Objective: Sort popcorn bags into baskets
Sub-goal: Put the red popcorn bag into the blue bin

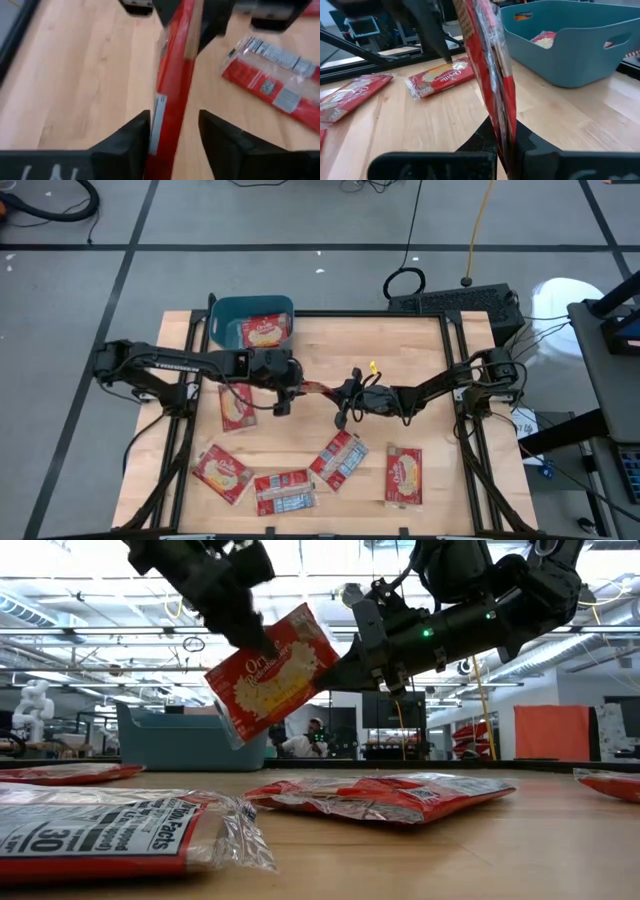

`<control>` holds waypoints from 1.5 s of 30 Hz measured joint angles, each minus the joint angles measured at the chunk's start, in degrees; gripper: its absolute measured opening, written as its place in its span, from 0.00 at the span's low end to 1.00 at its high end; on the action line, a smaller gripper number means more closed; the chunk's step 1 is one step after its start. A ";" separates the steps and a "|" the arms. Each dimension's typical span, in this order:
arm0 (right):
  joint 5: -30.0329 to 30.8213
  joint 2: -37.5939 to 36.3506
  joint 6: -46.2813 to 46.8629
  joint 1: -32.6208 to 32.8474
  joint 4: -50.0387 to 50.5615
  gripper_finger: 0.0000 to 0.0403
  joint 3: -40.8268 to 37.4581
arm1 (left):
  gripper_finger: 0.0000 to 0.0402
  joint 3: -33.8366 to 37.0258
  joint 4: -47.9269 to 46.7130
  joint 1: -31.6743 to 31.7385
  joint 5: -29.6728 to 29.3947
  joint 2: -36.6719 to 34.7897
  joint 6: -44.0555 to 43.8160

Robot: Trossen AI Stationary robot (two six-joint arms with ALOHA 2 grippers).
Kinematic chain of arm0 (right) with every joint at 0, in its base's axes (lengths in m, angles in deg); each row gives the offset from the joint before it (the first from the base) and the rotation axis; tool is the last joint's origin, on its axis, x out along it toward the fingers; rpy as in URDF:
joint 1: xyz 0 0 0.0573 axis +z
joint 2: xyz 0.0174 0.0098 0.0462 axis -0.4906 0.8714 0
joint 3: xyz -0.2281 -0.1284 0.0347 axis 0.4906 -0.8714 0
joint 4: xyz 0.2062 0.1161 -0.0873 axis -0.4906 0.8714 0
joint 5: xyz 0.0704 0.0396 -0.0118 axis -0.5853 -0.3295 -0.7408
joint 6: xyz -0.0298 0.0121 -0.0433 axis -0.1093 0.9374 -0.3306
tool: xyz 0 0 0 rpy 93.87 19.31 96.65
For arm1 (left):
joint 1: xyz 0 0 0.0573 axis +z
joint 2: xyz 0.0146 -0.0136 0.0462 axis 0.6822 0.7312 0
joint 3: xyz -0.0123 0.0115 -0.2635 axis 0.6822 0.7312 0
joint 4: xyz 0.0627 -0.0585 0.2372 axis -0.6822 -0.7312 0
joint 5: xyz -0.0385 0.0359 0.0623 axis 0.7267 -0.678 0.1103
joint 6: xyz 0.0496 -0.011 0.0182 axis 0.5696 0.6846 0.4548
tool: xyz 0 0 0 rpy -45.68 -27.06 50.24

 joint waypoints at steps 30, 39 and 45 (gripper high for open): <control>-0.04 -8.59 -15.02 -3.83 7.07 0.37 0.12 | 0.10 -0.17 -8.12 6.84 -0.15 -4.02 8.88; 0.01 -10.08 -20.94 -6.96 9.50 0.48 0.09 | 0.09 -11.25 -27.95 17.33 -2.03 -8.15 15.88; -0.03 -10.07 -24.58 -8.25 9.54 0.47 0.09 | 0.13 -17.98 -33.34 25.32 -4.85 -6.95 22.23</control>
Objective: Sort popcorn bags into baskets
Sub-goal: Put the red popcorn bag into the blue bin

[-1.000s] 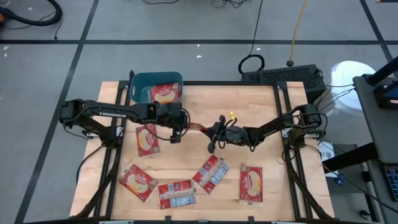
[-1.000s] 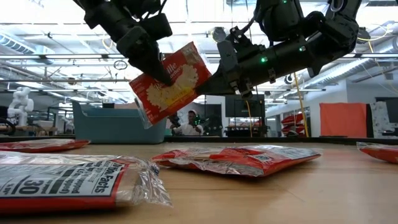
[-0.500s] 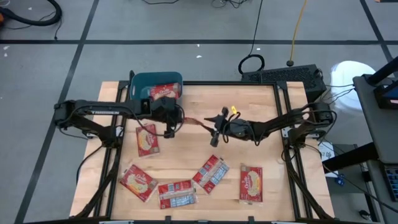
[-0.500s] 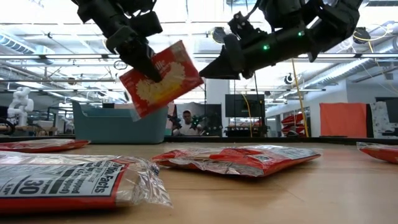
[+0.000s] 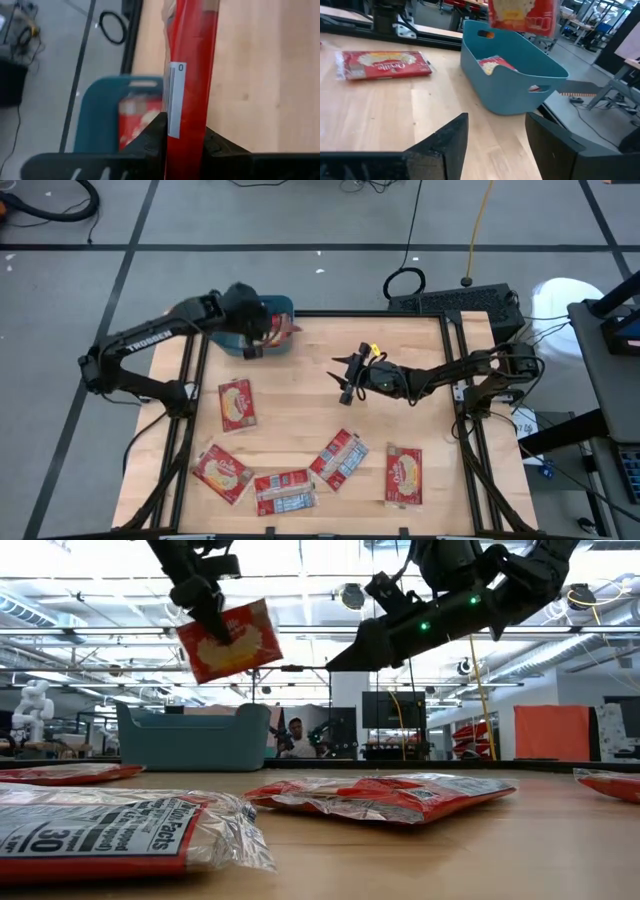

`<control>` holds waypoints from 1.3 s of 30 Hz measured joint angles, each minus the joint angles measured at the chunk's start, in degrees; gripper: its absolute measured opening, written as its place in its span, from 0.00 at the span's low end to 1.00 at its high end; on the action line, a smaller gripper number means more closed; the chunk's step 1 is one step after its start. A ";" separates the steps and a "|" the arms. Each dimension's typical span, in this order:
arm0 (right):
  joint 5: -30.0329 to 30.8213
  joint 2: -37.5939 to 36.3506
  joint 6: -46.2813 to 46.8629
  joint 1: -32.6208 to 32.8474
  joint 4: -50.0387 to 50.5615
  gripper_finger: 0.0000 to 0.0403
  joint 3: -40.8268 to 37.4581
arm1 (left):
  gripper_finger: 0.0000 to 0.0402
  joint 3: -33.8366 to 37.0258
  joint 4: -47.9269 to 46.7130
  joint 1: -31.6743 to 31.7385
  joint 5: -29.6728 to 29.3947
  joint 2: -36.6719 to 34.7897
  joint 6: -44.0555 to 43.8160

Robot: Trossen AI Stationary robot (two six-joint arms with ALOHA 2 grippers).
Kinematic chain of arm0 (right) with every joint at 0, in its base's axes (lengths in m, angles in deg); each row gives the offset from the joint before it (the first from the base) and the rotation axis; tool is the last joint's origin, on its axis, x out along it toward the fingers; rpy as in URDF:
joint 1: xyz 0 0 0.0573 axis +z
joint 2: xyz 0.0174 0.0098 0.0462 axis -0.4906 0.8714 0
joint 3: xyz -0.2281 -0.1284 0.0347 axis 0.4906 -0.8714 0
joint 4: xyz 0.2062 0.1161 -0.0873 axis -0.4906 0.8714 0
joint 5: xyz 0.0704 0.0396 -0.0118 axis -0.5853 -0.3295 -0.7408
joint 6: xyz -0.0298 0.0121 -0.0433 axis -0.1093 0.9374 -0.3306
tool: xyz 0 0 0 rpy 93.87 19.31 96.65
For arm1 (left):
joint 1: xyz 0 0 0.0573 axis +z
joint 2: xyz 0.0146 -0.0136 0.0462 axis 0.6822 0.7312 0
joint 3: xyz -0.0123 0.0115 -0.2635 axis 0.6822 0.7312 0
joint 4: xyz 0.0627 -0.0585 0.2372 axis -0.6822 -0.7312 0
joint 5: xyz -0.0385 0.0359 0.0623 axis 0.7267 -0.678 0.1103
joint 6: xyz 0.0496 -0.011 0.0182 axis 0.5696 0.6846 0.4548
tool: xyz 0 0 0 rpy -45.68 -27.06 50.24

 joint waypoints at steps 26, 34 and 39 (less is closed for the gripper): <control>-0.15 0.04 2.72 -0.89 -14.49 0.46 -10.99 | 0.08 -0.14 -4.55 14.87 4.90 15.78 5.10; -0.14 0.04 2.47 -0.98 -15.28 0.46 -11.28 | 0.11 -0.14 -5.46 15.02 8.17 19.99 10.00; -0.11 0.04 2.11 -1.00 -15.74 0.46 -11.28 | 0.12 -0.14 -3.33 15.07 7.96 23.35 10.72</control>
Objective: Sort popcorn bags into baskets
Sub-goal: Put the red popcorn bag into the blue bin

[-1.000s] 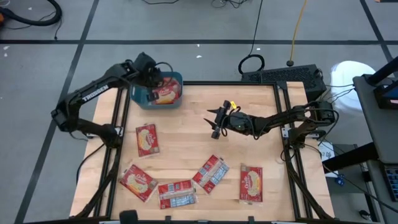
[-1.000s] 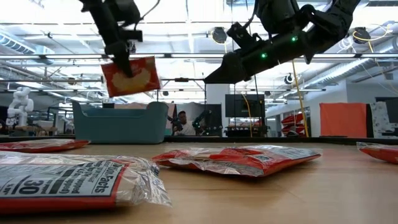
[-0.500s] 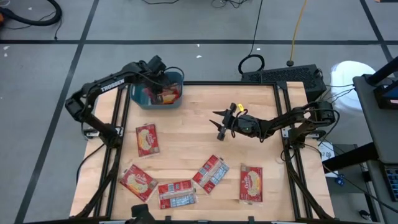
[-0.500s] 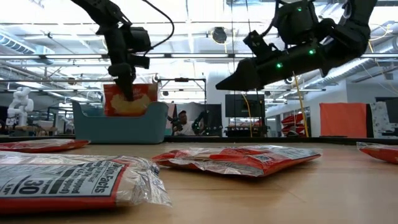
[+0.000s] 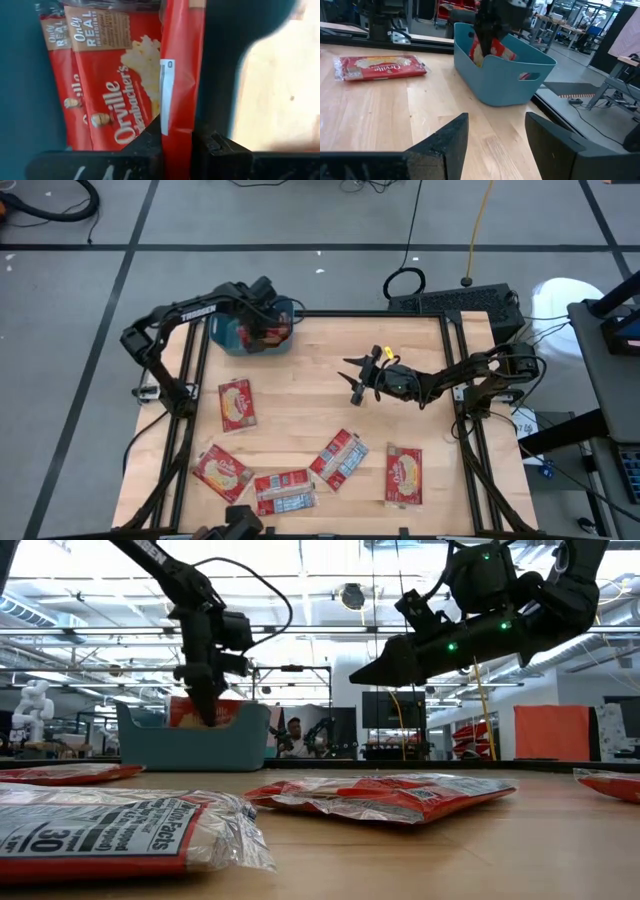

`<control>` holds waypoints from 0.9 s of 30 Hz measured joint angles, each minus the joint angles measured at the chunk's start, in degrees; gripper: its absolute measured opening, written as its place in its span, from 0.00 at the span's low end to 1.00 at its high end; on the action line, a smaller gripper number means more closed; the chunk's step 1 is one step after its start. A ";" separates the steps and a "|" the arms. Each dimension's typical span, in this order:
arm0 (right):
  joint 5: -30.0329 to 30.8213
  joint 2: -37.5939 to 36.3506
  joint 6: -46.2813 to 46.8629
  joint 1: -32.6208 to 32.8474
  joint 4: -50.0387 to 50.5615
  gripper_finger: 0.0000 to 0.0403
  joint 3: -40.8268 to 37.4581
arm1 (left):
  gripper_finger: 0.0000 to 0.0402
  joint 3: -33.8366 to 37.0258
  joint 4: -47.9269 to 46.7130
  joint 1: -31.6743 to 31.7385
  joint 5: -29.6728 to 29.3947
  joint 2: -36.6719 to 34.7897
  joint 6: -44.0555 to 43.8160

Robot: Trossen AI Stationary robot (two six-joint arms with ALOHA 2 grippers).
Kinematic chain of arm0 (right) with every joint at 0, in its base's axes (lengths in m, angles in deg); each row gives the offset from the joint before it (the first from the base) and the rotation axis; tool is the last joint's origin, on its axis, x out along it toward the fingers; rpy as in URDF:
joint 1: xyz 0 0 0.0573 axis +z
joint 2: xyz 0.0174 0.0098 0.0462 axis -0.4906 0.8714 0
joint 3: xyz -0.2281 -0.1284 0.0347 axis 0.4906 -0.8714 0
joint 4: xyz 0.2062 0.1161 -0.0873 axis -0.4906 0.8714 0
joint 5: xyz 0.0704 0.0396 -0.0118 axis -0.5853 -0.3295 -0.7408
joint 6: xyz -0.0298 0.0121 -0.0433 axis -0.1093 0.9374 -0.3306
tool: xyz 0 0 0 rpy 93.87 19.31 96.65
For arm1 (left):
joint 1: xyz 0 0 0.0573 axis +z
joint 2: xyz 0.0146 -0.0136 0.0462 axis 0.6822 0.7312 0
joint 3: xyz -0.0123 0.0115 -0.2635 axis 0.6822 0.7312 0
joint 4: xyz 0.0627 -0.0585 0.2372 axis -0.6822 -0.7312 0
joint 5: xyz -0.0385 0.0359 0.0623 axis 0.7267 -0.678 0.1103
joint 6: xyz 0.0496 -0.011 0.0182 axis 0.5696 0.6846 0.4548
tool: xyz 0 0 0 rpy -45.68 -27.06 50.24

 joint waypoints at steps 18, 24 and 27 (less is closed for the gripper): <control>0.07 0.00 -0.02 0.00 0.09 0.46 0.00 | 0.29 0.00 9.96 2.34 -9.32 1.50 -0.02; 0.07 0.00 -0.02 0.00 0.10 0.46 0.00 | 0.36 0.00 12.39 4.95 -9.37 1.50 0.17; 0.07 0.00 -0.02 0.00 0.11 0.46 0.00 | 0.41 0.00 14.70 6.10 -9.51 1.50 0.15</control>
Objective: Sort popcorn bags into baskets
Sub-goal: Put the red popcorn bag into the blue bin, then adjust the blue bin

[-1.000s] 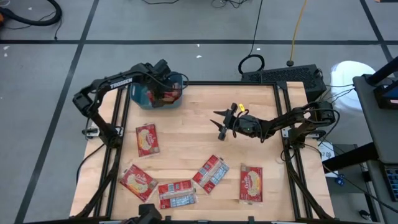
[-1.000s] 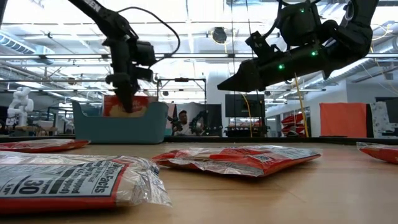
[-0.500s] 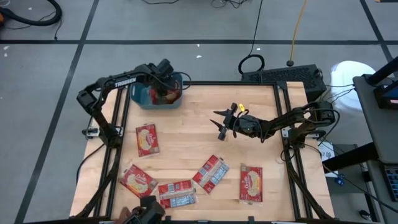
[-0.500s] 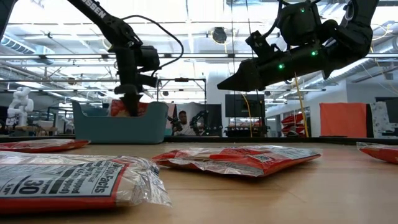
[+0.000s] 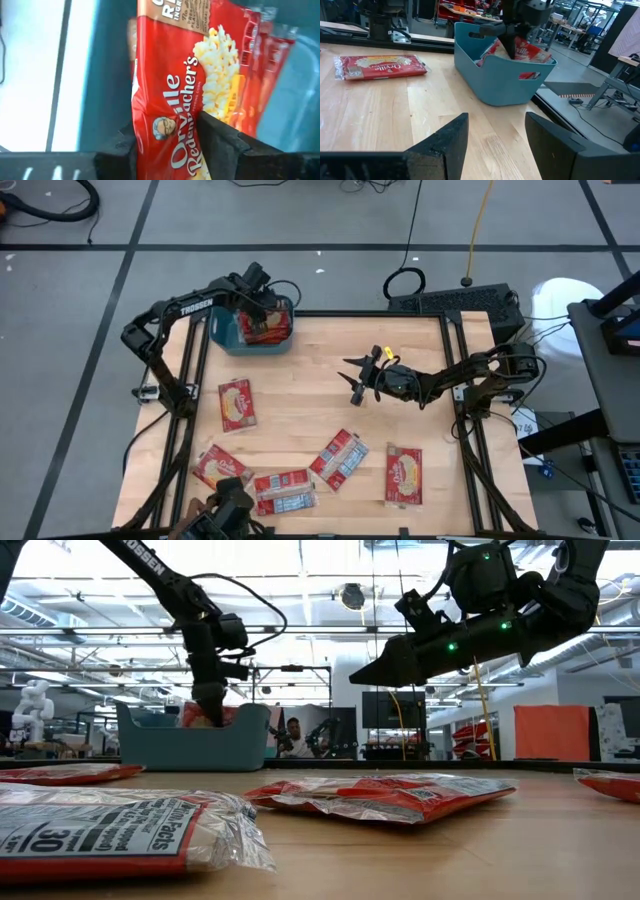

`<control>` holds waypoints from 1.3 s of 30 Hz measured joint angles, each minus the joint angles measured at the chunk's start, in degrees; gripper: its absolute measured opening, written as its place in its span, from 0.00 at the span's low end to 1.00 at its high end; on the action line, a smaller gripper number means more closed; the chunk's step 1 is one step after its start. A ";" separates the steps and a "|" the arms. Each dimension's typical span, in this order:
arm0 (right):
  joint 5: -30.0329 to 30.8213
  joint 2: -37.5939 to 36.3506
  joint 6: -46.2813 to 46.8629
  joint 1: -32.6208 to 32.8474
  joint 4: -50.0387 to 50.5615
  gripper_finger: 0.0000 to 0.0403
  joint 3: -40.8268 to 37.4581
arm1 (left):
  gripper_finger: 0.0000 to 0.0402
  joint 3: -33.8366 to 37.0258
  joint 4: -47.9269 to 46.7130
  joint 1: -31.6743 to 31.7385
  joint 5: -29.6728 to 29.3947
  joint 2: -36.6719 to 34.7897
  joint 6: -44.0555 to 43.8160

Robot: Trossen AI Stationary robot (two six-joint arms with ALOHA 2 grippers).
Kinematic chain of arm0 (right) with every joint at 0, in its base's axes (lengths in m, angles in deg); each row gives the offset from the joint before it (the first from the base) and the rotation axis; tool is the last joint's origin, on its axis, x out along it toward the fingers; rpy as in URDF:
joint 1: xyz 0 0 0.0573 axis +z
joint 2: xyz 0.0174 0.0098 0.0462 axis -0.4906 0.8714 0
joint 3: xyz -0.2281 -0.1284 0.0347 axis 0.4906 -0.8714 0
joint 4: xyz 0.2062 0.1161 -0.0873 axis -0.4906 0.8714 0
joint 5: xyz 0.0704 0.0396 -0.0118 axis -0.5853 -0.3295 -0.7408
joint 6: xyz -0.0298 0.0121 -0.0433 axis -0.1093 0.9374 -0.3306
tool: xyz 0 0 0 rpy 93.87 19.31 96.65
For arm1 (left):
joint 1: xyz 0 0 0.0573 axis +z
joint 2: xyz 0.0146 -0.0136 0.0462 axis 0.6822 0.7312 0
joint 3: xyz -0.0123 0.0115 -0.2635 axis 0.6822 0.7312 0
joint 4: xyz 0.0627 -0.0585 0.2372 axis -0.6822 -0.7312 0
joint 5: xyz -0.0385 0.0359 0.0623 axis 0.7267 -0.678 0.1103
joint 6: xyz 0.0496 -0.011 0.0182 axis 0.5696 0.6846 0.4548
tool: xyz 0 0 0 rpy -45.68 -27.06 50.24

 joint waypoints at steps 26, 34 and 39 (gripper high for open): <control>-0.08 0.01 0.24 0.00 0.02 0.46 0.00 | 0.60 0.09 1.29 -3.25 -12.18 -2.87 -11.64; -0.02 0.02 0.19 0.00 0.04 0.46 0.00 | 0.29 0.04 -3.50 -6.09 -4.60 -8.36 -15.64; 0.00 0.02 1.07 0.00 0.71 0.46 0.00 | 0.16 1.73 -5.45 -7.36 1.20 -8.76 -19.15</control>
